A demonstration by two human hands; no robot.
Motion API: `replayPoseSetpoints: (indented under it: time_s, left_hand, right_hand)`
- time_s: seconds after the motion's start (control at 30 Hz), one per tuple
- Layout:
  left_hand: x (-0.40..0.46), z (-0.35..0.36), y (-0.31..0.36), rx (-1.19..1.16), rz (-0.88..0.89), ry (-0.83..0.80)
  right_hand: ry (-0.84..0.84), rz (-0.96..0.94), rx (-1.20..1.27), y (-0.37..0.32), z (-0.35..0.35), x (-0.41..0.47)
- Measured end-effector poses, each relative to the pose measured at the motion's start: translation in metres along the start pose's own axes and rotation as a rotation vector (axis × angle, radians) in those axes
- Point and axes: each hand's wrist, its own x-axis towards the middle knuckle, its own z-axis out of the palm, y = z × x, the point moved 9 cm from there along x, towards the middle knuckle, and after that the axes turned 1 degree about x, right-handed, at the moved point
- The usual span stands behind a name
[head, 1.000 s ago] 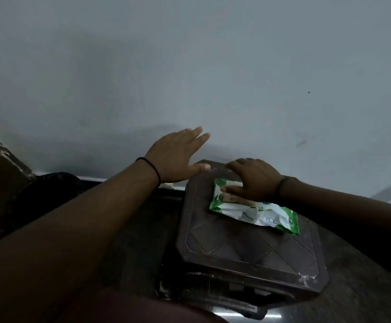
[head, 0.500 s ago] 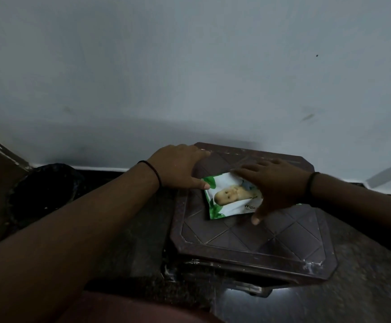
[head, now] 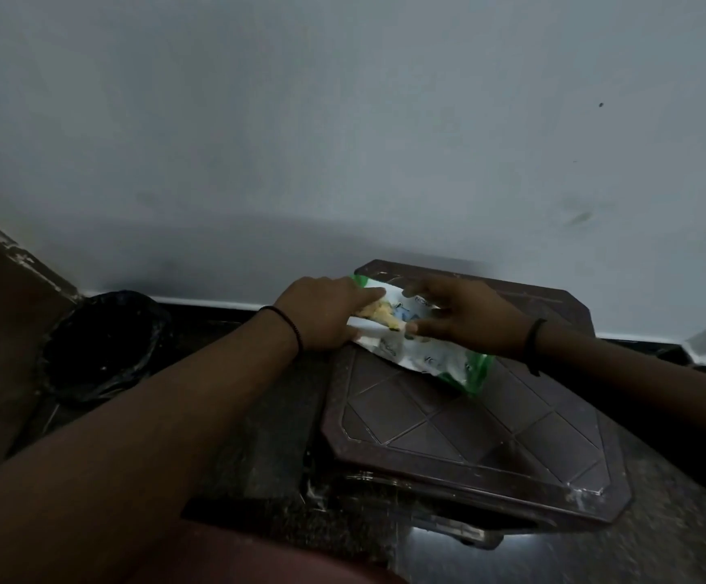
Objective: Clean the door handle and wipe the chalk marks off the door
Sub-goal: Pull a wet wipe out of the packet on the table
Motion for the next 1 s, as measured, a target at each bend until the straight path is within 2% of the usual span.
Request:
replayPoseSetpoints:
  time_s: [0.1,0.2,0.33,0.4,0.47,0.57,0.63,0.73,1.0]
  left_hand:
    - [-0.002,-0.005,-0.013,0.071,-0.055,0.058]
    - [-0.008,-0.005,-0.028,0.110,-0.167,0.071]
    - [-0.015,-0.008,-0.043,-0.174,-0.392,0.119]
    - [-0.018,-0.019,-0.045,-0.269,-0.471,0.224]
    - [-0.022,-0.031,-0.049,-0.288,-0.529,0.320]
    - [-0.019,-0.032,-0.045,-0.298,-0.494,0.304]
    - [-0.015,-0.027,-0.037,-0.272,-0.446,0.245]
    - [-0.011,-0.025,-0.032,-0.215,-0.413,0.228]
    - [-0.013,-0.022,-0.032,-0.245,-0.377,0.232]
  right_hand:
    - [-0.033,-0.010,0.115,0.002,0.005,-0.004]
    - [-0.008,-0.028,0.107,-0.005,0.013,-0.002]
    - [0.191,-0.028,-0.058,-0.018,0.005,0.006]
    - [0.281,-0.035,-0.086,-0.025,-0.004,0.007]
    - [0.291,-0.071,-0.125,-0.034,-0.006,0.009]
    - [0.200,-0.068,-0.267,-0.041,0.009,0.013]
    - [0.215,-0.025,-0.291,-0.037,0.013,0.012]
    - [0.280,-0.001,-0.261,-0.035,0.013,0.015]
    - [0.319,-0.012,-0.051,-0.038,0.012,0.022]
